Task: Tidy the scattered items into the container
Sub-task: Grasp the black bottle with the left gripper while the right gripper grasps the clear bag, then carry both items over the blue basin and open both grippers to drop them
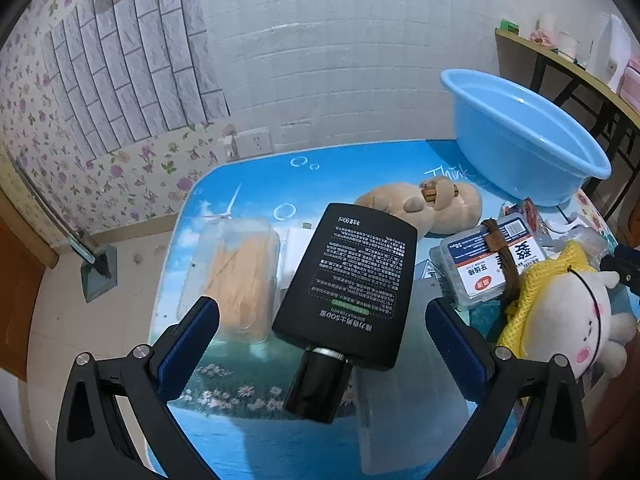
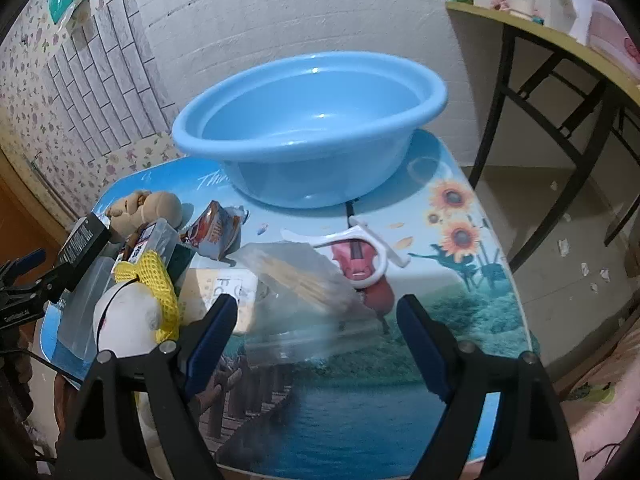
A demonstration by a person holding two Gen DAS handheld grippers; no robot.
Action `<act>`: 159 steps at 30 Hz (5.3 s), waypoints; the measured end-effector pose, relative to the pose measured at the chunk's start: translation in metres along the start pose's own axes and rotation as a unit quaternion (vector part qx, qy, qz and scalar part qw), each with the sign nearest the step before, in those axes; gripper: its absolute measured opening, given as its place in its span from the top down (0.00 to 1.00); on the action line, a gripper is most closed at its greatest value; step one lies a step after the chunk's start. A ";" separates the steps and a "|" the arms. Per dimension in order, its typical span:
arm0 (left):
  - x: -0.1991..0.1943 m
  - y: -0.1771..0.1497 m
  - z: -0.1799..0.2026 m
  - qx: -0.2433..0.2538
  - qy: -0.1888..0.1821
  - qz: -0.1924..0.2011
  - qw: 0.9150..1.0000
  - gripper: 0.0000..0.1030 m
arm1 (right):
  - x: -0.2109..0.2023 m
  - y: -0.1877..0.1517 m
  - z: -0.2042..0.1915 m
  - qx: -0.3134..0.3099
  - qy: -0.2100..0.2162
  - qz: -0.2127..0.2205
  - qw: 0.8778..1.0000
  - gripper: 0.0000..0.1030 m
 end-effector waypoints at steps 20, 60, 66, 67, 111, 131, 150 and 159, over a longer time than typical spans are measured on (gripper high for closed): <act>0.009 0.000 0.013 0.002 -0.027 -0.001 1.000 0.32 | 0.017 -0.007 -0.008 -0.003 0.036 -0.012 0.999 0.53; -0.038 0.015 0.009 -0.008 -0.036 0.036 0.999 0.41 | -0.031 0.025 -0.028 -0.021 0.068 0.063 0.995 0.70; -0.047 0.023 0.010 -0.008 -0.036 0.046 0.998 0.41 | -0.038 0.028 -0.026 -0.019 0.068 0.071 0.995 0.71; -0.048 0.024 0.010 -0.009 -0.038 0.048 0.998 0.41 | -0.039 0.029 -0.026 -0.018 0.068 0.072 0.995 0.71; -0.088 0.051 0.027 0.008 -0.036 0.086 0.996 0.41 | -0.067 0.038 -0.022 -0.008 0.082 0.103 0.991 0.71; -0.092 0.128 0.087 0.041 -0.085 0.135 0.986 0.42 | -0.062 0.079 -0.024 -0.026 0.088 0.132 0.987 0.71; -0.018 0.170 0.197 0.095 -0.150 0.110 0.978 0.42 | -0.001 0.121 0.016 -0.014 0.069 0.136 0.988 0.71; -0.007 0.186 0.220 0.115 -0.163 0.130 0.971 0.43 | 0.024 0.116 0.022 -0.017 0.073 0.122 0.990 0.71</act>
Point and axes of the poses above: each gripper's, at about its wrist camera, not at the fingertips, and x roughly the way its jaws point, z to its right, y to its top, the point moved 10 cm from there along x, roughly the way its jaws point, and after that the axes turned 12 degrees about z, right-handed, at the moved point
